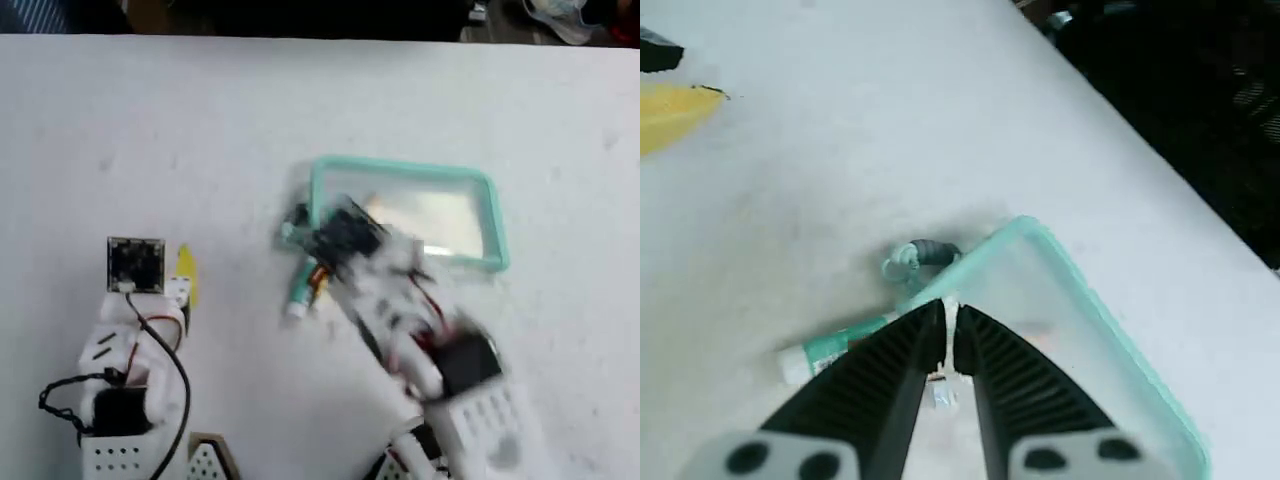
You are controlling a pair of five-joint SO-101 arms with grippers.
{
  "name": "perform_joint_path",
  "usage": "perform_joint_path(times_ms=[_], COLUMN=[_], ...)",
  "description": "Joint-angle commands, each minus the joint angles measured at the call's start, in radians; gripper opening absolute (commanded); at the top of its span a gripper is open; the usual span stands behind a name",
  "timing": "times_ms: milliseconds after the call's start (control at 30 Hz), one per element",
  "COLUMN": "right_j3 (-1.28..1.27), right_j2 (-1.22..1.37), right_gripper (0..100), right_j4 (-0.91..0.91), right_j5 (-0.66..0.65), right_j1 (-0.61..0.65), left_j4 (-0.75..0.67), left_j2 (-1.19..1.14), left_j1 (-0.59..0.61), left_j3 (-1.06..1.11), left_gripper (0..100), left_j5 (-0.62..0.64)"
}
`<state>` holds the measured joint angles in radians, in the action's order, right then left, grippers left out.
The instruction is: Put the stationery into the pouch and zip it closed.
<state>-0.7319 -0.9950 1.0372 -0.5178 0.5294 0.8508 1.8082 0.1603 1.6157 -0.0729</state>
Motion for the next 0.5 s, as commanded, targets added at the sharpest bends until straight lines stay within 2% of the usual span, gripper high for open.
perform_joint_path(times_ms=[0, 167, 333, 467], right_j3=[0.235, 0.437, 0.548, 0.641], right_j2=[0.303, 0.627, 0.865, 1.020], right_gripper=[2.1, 3.9, 21.3, 24.8], right_j4=[-0.001, 0.001, -0.001, -0.001], right_j5=[-0.006, -0.005, -0.009, -0.012], right_j1=[0.084, 0.147, 0.147, 0.142], left_j4=[-0.026, -0.026, -0.028, -0.052], left_j2=[0.018, 0.018, 0.018, 0.018], left_j1=[0.007, 0.007, 0.007, 0.007], left_j3=[-0.026, -0.026, -0.023, -0.011], left_gripper=[15, 15, 15, 15], left_j5=[0.006, 0.006, 0.006, 0.006])
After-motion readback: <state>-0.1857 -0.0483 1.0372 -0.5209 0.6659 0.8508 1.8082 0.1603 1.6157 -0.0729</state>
